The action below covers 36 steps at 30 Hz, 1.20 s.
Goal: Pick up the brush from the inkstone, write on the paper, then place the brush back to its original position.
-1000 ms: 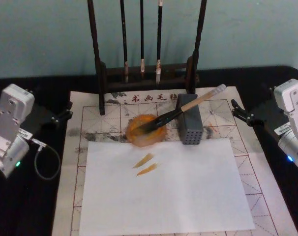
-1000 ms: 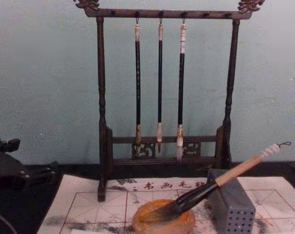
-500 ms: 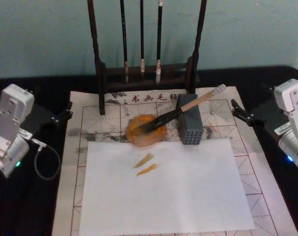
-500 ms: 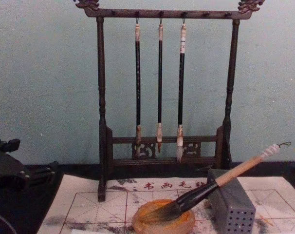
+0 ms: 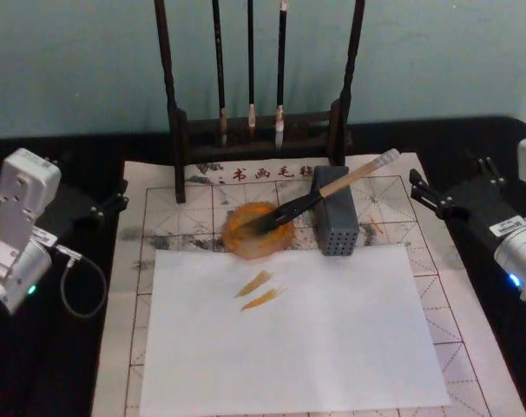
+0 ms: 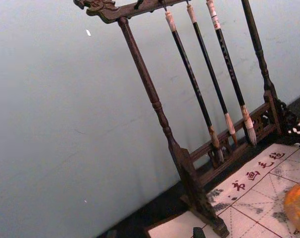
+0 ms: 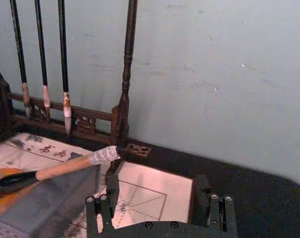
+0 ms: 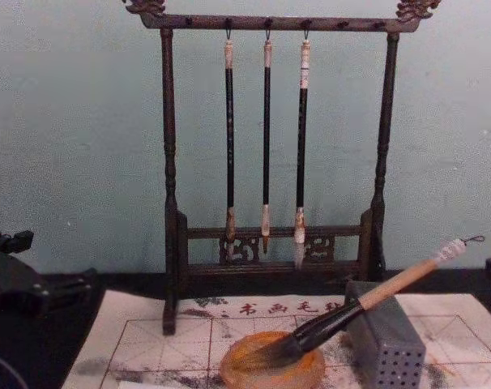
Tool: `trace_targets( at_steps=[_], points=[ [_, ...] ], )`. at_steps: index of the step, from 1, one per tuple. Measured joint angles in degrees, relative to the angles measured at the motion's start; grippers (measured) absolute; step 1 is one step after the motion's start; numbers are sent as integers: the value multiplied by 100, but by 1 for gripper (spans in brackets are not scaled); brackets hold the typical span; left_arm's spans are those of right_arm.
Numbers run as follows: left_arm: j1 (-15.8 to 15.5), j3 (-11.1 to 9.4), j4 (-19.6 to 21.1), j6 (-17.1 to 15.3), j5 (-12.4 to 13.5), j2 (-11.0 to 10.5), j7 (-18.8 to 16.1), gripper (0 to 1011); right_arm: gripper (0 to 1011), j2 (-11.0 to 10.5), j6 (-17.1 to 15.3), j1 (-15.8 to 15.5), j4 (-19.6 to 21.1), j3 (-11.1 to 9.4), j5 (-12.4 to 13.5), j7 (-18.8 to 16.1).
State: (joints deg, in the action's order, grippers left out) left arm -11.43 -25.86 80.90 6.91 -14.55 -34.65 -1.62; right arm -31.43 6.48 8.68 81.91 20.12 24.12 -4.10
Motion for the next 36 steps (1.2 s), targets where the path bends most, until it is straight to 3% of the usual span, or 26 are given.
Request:
trace_targets(
  at_steps=[13,20,27,36],
  points=[
    [0,0,0,0,0,0,0,1001,1000,482,-345,-358,169,-498,1358,-852],
    [0,0,0,0,0,0,0,1001,1000,797,-487,-288,-39,-612,1809,-1221],
    [-1,0,0,0,0,0,0,1001,1000,1191,-709,-154,-342,-771,2484,-1600],
    [0,0,0,0,0,0,0,1001,1000,1467,-987,31,-669,-858,3301,-1838]
  ],
)
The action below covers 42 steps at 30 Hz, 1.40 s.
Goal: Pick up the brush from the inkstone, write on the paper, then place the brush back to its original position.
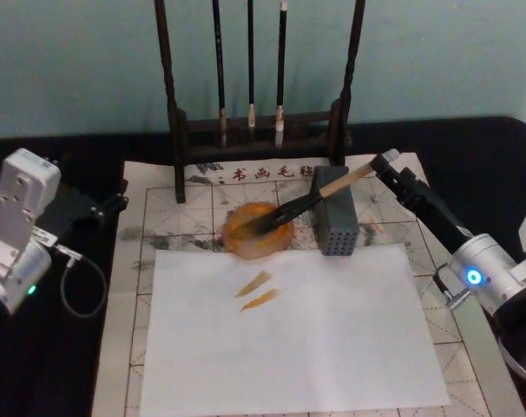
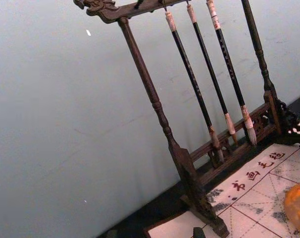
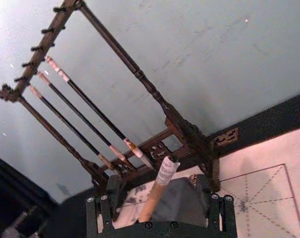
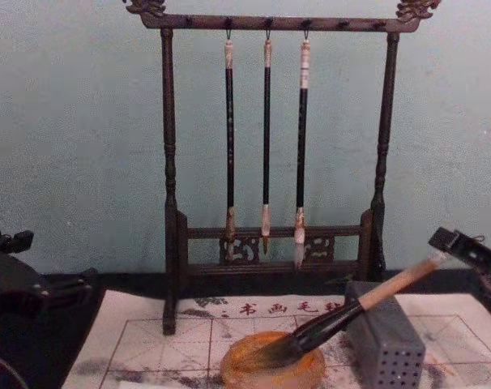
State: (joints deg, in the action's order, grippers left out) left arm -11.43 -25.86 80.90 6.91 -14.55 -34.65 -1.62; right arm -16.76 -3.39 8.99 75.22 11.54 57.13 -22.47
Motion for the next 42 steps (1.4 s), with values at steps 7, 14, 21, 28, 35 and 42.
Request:
trace_targets(
  at_steps=[7,14,21,28,35,42],
  points=[
    [0,0,0,0,0,0,0,1001,1000,109,-177,114,-165,-2,412,-69],
    [0,0,0,0,0,0,0,1001,1000,204,-334,220,-332,-6,804,-181],
    [0,0,0,0,0,0,0,1001,1000,259,-432,284,-430,22,1084,-217],
    [0,0,0,0,0,0,0,1001,1000,253,-442,323,-475,92,1211,-218],
    [0,0,0,0,0,0,0,1001,1000,211,-438,326,-467,159,1352,-185],
    [0,0,0,0,0,0,0,1001,1000,168,-421,310,-455,212,1467,-153]
  ],
)
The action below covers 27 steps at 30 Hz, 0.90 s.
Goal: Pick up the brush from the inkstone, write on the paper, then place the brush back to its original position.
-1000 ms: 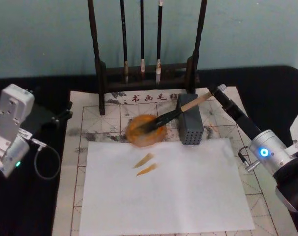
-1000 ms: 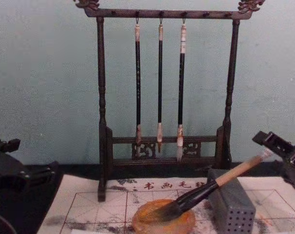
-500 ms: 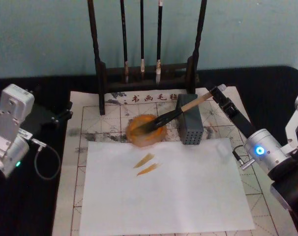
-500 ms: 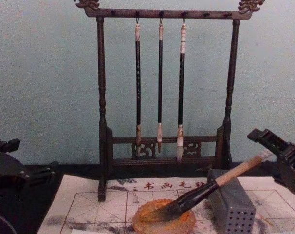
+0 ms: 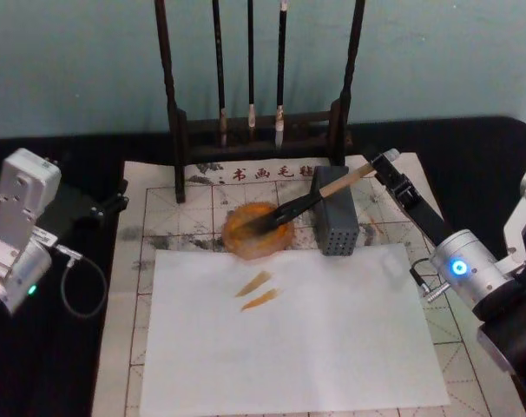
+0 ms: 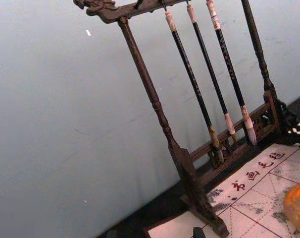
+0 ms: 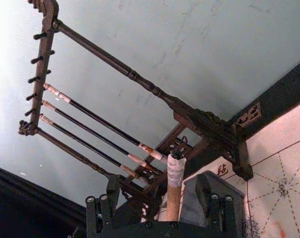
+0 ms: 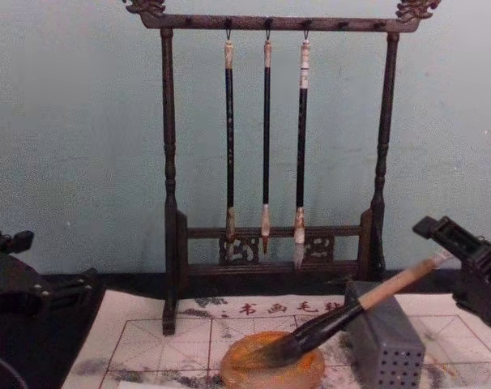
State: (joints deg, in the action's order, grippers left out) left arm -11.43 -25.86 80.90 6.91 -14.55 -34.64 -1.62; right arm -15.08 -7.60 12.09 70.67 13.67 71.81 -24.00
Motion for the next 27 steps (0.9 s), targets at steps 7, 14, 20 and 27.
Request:
trace_targets(
  at_steps=[7,14,20,27],
  points=[
    [0,0,0,0,0,0,0,1001,1000,-47,11,11,-5,78,102,29],
    [0,0,0,0,0,0,0,1001,1000,-79,8,20,0,117,159,69],
    [0,0,0,0,0,0,0,1001,1000,-75,8,20,3,110,156,62],
    [0,0,0,0,0,0,0,1001,1000,-71,7,18,3,104,148,56]
  ],
)
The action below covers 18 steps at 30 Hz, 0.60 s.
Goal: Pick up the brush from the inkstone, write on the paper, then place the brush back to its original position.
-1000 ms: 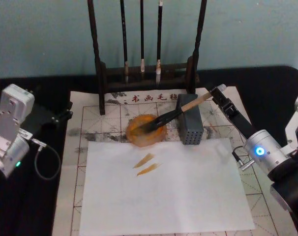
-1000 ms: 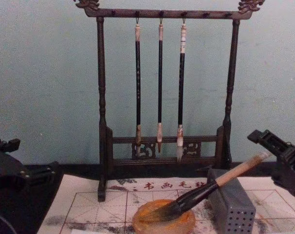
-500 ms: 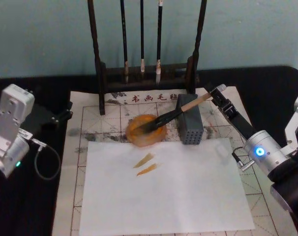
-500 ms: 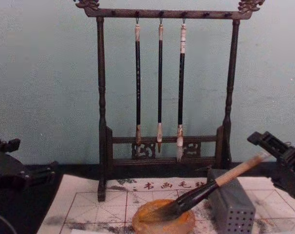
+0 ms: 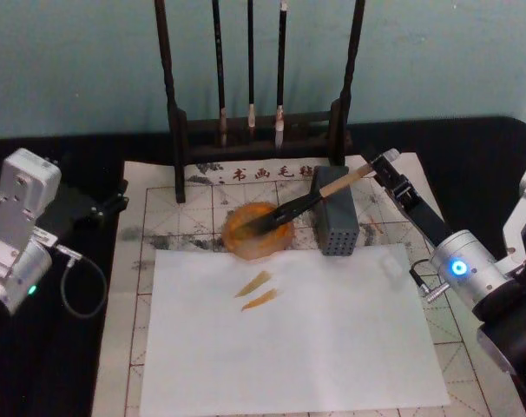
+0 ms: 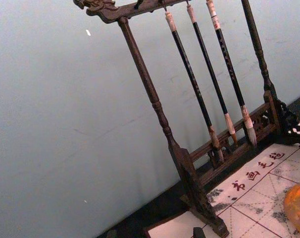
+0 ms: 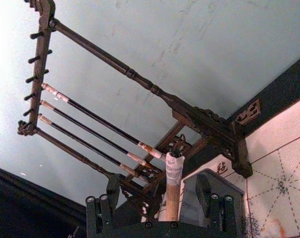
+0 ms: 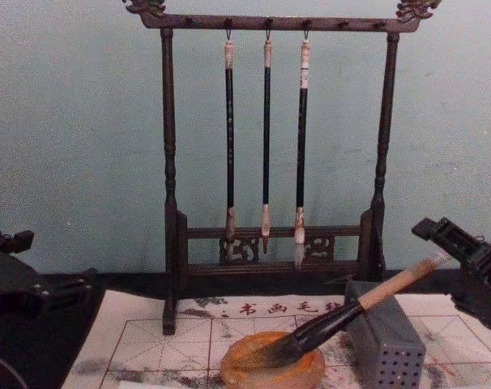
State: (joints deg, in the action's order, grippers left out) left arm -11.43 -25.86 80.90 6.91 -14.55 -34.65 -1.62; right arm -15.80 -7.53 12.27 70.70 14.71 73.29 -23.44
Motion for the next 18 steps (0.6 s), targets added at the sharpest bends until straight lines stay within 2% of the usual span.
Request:
trace_targets(
  at_steps=[9,13,17,18],
  points=[
    [0,0,0,0,0,0,0,1001,993,4,0,-3,0,-6,-8,-4],
    [0,0,0,0,0,0,0,1001,927,5,0,-3,0,-7,-10,-5],
    [0,0,0,0,0,0,0,1001,830,5,0,-3,0,-7,-12,-7],
    [0,0,0,0,0,0,0,1001,778,5,0,-3,0,-7,-13,-8]
  ],
)
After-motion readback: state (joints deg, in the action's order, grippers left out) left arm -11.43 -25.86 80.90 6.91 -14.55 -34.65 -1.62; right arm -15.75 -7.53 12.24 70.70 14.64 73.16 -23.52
